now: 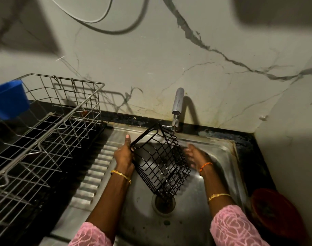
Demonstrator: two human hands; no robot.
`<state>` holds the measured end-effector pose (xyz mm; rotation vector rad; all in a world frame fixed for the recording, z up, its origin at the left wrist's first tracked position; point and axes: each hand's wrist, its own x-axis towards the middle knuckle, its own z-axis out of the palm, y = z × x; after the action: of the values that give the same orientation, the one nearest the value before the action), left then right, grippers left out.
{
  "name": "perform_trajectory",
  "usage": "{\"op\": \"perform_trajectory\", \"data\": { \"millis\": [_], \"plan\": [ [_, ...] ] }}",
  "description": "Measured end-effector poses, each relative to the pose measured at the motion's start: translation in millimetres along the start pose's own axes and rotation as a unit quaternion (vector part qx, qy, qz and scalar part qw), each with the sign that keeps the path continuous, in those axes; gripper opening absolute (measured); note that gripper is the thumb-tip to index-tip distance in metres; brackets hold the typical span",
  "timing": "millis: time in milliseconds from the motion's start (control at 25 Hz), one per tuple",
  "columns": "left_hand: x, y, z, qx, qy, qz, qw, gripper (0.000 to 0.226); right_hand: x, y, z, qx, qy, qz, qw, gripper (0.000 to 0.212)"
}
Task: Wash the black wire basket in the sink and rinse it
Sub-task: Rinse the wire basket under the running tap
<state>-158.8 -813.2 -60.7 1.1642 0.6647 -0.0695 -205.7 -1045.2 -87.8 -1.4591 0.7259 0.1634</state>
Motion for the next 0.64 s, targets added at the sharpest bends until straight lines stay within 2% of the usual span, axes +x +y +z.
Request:
{"op": "perform_trajectory", "data": {
  "millis": [80,160,240,360,440,560,640],
  "plan": [
    [-15.8,1.4,7.8,0.016,0.025,0.022,0.999,0.039,-2.9,13.3,-1.7,0.022,0.092,-0.001,0.996,0.044],
    [-30.3,-1.0,14.7,0.026,0.031,0.052,0.998,0.041,-15.0,23.9,-0.6,0.027,0.113,0.03,0.993,0.054],
    [-41.0,-5.4,20.2,0.036,0.032,0.071,0.996,0.042,-27.7,34.8,1.8,0.042,0.083,0.08,0.992,0.069],
    [-48.8,-13.1,28.5,0.015,0.028,0.081,0.996,0.038,-41.6,46.0,14.5,0.126,-0.032,0.126,0.984,0.09],
    [-53.5,-16.3,32.6,0.004,0.035,0.093,0.995,0.039,-46.8,45.2,25.9,0.13,-0.067,0.125,0.981,0.099],
    [-59.8,-17.8,33.4,0.007,0.051,0.122,0.991,0.041,-50.8,36.4,35.5,0.108,-0.076,0.103,0.986,0.113],
    [-64.3,-16.1,31.9,0.0,0.055,0.129,0.99,0.042,-56.0,29.4,39.4,0.093,-0.091,0.079,0.988,0.11]
  ]
}}
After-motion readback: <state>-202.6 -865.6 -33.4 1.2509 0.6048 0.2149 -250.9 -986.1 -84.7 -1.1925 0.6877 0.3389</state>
